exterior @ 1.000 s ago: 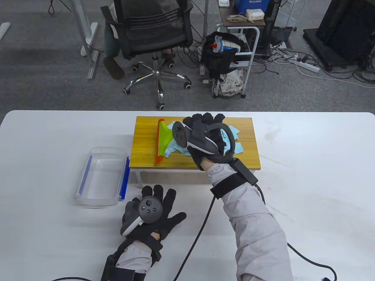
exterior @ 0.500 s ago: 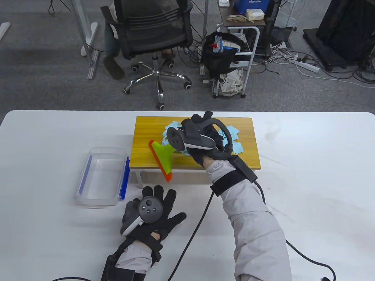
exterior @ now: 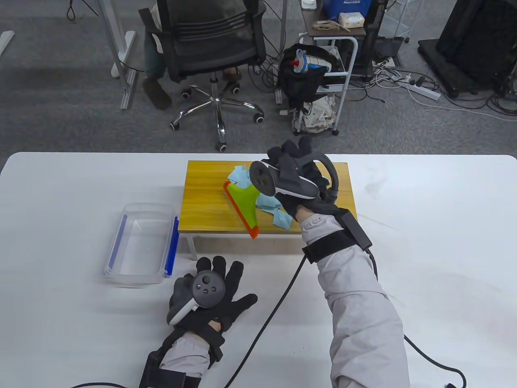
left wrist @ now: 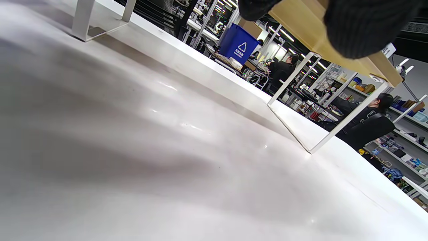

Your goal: Scrape paper scraps from tabletop organizer into plastic storage box

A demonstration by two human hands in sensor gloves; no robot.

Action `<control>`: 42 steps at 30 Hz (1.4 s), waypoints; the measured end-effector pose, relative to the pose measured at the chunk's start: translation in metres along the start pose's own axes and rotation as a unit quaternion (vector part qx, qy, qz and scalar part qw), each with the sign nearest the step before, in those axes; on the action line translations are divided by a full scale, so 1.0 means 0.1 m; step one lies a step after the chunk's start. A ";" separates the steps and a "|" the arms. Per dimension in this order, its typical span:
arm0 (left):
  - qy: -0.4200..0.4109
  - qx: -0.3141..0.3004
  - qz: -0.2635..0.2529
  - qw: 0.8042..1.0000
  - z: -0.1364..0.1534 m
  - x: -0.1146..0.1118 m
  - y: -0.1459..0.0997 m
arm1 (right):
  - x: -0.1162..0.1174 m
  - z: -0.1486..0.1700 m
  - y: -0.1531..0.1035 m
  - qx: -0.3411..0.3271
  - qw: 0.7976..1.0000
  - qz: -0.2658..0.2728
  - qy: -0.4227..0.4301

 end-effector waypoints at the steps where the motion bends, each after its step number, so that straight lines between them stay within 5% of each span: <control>1: 0.000 0.000 0.000 1.000 0.00 0.00 0.00 | 0.01 -0.02 0.01 0.007 1.000 0.002 -0.010; 10: -0.001 0.003 -0.002 1.000 0.02 0.01 0.00 | 0.38 -0.53 0.04 -0.079 0.986 -0.020 -0.146; 25: 0.002 0.004 0.006 1.000 0.01 -0.02 0.02 | 0.30 -0.15 0.05 0.051 0.982 -0.117 -0.142; 32: 0.001 0.004 -0.001 1.000 0.01 0.00 0.01 | 0.27 0.03 -0.09 0.095 0.976 -0.110 -0.159; 36: 0.000 0.005 -0.005 1.000 0.01 0.00 0.00 | 0.16 0.18 -0.19 0.118 0.985 -0.074 -0.103; 42: 0.007 0.001 -0.002 1.000 -0.02 -0.02 0.01 | 0.04 0.21 -0.23 0.076 0.993 -0.094 0.019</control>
Point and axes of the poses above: the tracker on the back of each hand, its own z axis roughly to the little-finger side, its own y axis roughly from the wrist to the fingertips, x = y × z, the point moved 1 cm from there along y, roughly from the wrist to the fingertips, and after that the axes turned 8 degrees about y, right-handed, at the moved point
